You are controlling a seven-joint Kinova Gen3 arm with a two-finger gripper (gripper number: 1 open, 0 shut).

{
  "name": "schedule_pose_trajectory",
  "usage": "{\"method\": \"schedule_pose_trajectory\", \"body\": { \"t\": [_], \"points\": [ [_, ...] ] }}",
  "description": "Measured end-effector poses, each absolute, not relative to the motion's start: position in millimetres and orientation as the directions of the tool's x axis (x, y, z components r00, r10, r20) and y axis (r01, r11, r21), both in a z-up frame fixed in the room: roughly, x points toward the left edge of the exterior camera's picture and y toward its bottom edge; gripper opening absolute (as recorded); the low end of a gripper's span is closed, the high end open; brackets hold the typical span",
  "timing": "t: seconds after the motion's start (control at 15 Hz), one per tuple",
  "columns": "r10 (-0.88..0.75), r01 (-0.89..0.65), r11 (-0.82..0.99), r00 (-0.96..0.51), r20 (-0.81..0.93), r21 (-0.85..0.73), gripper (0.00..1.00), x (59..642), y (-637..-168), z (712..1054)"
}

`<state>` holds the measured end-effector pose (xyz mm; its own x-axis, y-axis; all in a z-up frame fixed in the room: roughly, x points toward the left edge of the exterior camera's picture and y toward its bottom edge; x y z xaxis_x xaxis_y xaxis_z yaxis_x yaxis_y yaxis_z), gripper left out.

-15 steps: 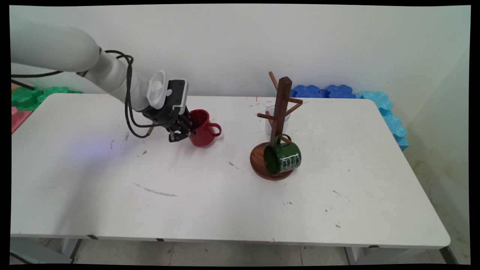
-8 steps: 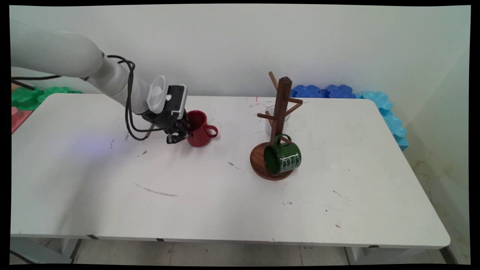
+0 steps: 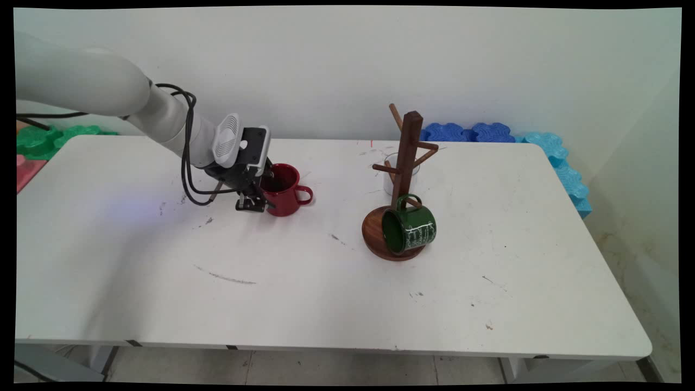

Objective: Place the picked object on the table

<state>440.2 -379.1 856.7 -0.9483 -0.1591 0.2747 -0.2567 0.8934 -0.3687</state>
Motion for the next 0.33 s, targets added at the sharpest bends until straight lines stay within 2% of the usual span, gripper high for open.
{"method": "schedule_pose_trajectory", "body": {
  "t": [0.33],
  "points": [
    [-0.153,-0.252,0.892,-0.949,0.274,-0.376,1.00,440.3,-378.7,857.4]
  ]
}}
